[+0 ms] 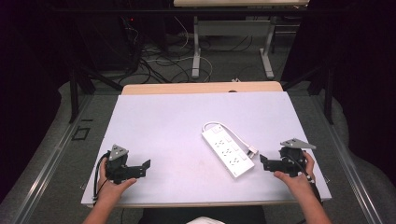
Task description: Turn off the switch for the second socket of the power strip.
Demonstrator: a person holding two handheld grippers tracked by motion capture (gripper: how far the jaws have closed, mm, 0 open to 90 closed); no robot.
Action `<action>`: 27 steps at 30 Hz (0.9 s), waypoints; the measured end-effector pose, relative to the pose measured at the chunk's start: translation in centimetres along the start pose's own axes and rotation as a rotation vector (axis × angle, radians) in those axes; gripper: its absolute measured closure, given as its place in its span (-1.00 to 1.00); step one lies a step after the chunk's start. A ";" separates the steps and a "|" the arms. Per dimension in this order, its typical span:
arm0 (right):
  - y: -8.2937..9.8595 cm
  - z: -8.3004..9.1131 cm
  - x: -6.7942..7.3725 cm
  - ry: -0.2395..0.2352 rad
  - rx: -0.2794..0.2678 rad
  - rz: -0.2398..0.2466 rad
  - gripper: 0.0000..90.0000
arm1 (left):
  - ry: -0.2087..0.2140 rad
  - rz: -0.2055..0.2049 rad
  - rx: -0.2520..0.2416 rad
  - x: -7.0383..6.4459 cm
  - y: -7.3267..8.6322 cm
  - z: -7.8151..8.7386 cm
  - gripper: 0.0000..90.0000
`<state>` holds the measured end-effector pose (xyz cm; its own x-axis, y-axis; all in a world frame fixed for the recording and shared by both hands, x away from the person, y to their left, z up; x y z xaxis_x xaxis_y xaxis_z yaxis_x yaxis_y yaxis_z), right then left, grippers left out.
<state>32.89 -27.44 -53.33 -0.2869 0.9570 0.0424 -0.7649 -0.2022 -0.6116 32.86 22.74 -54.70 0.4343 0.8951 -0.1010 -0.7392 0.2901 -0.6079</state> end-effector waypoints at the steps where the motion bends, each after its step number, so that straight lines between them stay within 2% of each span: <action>1: 0.3 0.1 0.3 0.002 -0.001 0.015 -1.00 | 0.000 0.000 0.000 0.0 0.0 0.0 -1.00; 3: 0.4 0.2 0.7 -0.001 -0.001 0.024 -1.00 | 0.004 -0.009 -0.009 -0.4 0.0 0.2 -1.00; 4: 0.2 0.2 1.2 0.003 -0.025 0.037 -1.00 | -0.003 -0.021 -0.010 -0.6 0.0 0.3 -1.00; 10: 0.2 -0.1 1.9 -0.018 -0.005 0.053 -1.00 | 0.005 -0.021 -0.014 -1.4 0.0 0.3 -1.00; 14: 0.1 -0.1 2.2 0.003 0.010 0.066 -0.86 | 0.014 -0.018 -0.010 -1.7 0.0 0.2 -1.00; 19: 0.1 -0.2 2.5 -0.007 0.030 0.058 -0.77 | 0.016 -0.025 -0.008 -1.8 0.0 0.3 -1.00; 20: 0.0 -0.1 2.6 -0.002 0.038 0.063 -0.66 | 0.016 -0.024 -0.010 -1.8 0.0 0.3 -1.00; 21: 0.0 -0.1 2.6 -0.002 0.038 0.063 -0.66 | 0.015 -0.025 -0.010 -1.8 0.0 0.3 -1.00; 27: -0.4 0.2 3.5 -0.020 0.059 0.099 -0.57 | 0.008 -0.023 -0.016 -1.9 0.0 0.2 -1.00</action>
<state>32.11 -24.09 -52.77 -0.3736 0.9276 0.0001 -0.7647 -0.3079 -0.5661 31.92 21.16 -54.34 0.4555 0.8854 -0.0933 -0.7204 0.3050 -0.6229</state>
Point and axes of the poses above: each handheld gripper's, and its own axes: z roughly backward along the jaws, y roughly out of its underside, x roughly to its left, the point moved 3 cm from there along -z, roughly forward along the jaws, and after that the axes turned 15 degrees about x, right-handed, at the moved point
